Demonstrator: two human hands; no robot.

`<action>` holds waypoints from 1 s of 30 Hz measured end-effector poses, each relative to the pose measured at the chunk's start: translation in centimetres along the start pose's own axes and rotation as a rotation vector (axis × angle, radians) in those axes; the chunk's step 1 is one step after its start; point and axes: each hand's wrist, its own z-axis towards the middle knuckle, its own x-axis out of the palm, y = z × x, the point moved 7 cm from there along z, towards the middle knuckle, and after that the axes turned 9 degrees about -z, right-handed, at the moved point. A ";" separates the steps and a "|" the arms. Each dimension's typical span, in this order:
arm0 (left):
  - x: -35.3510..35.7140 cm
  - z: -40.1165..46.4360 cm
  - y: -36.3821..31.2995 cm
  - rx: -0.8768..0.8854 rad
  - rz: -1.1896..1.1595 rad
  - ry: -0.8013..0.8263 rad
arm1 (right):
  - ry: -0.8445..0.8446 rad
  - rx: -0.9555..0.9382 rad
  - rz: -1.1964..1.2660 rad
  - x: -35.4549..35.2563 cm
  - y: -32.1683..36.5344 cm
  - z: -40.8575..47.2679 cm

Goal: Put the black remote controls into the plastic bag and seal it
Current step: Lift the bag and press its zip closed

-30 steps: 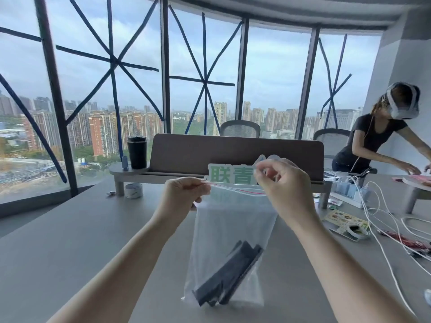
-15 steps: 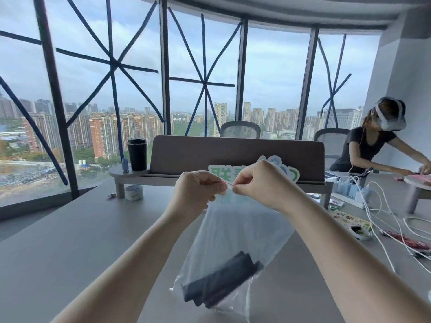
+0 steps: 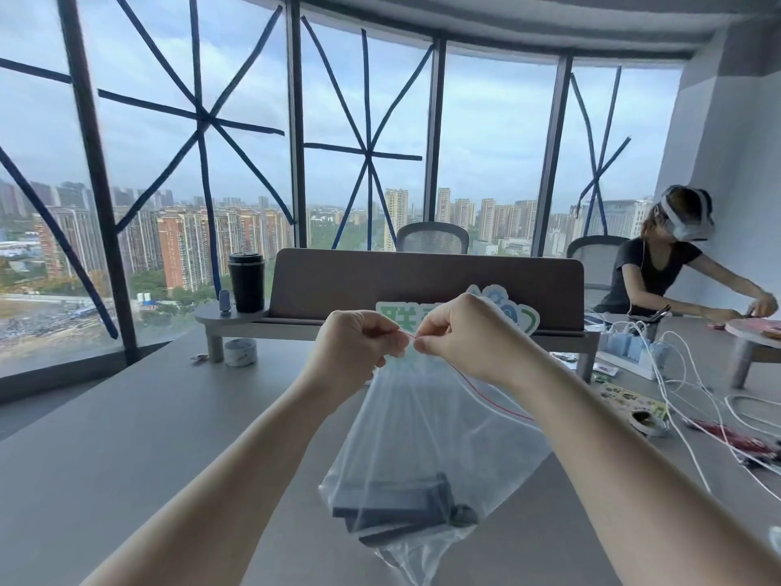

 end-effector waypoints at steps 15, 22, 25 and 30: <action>-0.5 0.2 0.1 0.083 0.036 -0.078 | -0.004 -0.002 0.040 0.8 1.2 0.0; -2.9 0.1 0.7 0.134 0.015 -0.263 | -0.026 0.029 -0.090 0.9 -0.1 -1.3; -4.7 0.3 1.2 0.142 -0.007 -0.323 | -0.017 0.033 -0.162 1.0 -1.3 -2.1; -7.4 0.6 2.4 0.098 -0.076 -0.424 | -0.005 0.047 -0.214 1.3 -2.8 -2.7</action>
